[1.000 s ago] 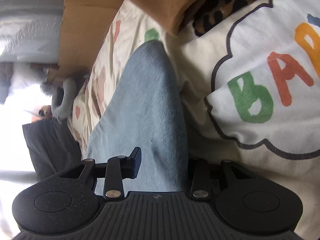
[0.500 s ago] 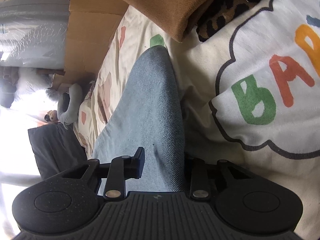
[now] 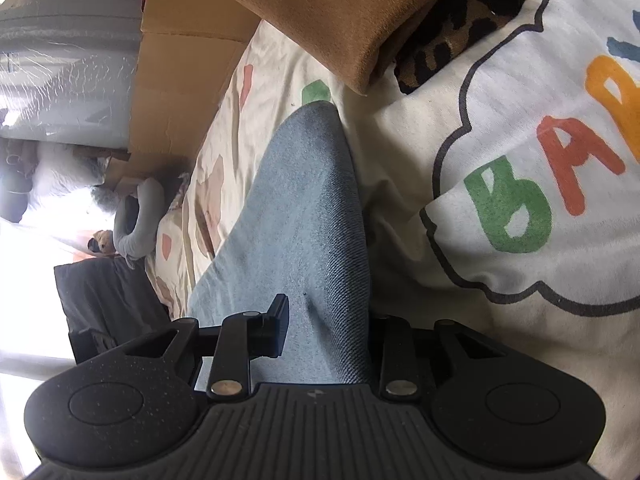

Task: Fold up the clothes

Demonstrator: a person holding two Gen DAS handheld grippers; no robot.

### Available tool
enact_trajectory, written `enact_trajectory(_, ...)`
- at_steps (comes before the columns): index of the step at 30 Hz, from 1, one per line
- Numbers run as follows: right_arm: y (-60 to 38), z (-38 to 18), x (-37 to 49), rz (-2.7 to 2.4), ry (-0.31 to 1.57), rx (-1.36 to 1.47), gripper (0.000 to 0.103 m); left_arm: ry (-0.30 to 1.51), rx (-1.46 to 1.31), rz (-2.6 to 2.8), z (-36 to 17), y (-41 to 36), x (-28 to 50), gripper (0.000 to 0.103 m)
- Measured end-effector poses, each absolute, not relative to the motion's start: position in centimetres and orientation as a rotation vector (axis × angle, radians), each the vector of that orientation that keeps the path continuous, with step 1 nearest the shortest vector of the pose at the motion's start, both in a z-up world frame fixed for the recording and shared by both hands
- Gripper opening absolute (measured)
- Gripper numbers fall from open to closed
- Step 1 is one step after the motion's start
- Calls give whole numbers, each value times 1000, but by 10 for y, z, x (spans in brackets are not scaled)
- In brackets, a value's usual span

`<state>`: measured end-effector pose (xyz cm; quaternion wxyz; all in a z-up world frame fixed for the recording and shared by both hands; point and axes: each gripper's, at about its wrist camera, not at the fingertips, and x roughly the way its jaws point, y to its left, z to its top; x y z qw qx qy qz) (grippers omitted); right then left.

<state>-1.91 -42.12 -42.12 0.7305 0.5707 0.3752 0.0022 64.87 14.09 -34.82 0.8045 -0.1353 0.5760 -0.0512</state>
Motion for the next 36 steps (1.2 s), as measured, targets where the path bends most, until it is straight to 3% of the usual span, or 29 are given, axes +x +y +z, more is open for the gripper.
enact_trajectory(12,-416,-404,-18,-7,787,1172,32,1161,-253,-64,-354,135,699,5)
enact_trajectory(20,-416,-403,-15,-47,804,1151,32,1172,-323,-49,-357,141,676,5)
enact_trajectory(31,-411,-394,-13,-97,880,1114,7,1267,-371,-10,-349,126,585,5)
enact_trajectory(33,-408,-385,-10,-107,905,1094,7,1295,-387,1,-342,129,572,9)
enact_trajectory(36,-398,-361,-1,-98,926,1050,6,1278,-388,17,-321,140,555,24)
